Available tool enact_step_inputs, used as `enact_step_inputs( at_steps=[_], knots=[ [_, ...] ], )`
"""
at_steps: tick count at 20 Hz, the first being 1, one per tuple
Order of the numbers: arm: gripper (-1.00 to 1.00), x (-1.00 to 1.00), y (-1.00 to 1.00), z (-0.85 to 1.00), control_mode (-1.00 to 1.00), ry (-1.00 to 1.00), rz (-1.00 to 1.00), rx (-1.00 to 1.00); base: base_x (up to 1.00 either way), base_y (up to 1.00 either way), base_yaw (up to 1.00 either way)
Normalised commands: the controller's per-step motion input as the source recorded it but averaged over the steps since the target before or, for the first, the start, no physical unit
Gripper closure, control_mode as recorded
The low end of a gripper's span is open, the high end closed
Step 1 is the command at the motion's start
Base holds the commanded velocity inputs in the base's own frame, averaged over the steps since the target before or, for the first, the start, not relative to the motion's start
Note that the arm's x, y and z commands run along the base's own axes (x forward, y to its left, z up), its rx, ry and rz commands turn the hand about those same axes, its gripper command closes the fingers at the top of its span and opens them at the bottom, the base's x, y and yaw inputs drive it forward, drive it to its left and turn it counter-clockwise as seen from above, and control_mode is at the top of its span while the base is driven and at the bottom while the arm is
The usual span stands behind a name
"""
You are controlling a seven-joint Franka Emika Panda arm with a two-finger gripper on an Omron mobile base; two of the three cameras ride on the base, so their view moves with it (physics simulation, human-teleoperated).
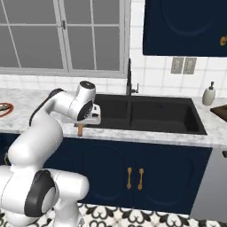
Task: Pick up the knife from the drawer and place it on the cutting board. Then place the meat from the plate to the cutting board.
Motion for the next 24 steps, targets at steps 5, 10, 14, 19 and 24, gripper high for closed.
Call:
enact_step_inputs(
  at_steps=[5,10,14,19,24],
  knots=[
    [1.0,0.0,0.0,0.0,1.0,0.0,0.0,0.0,0.13,-0.99,0.0],
    [1.0,0.0,0.0,0.0,1.0,0.0,0.0,0.0,0.3,-1.0,0.01],
    [1.0,0.0,0.0,0.0,1.0,0.0,0.0,0.0,0.29,-0.96,0.02],
    [1.0,0.0,0.0,0.0,1.0,0.0,0.0,0.0,0.42,-0.91,0.06],
    [1.0,0.0,0.0,0.0,1.0,0.0,0.0,0.0,0.58,-0.65,0.07]
  ],
)
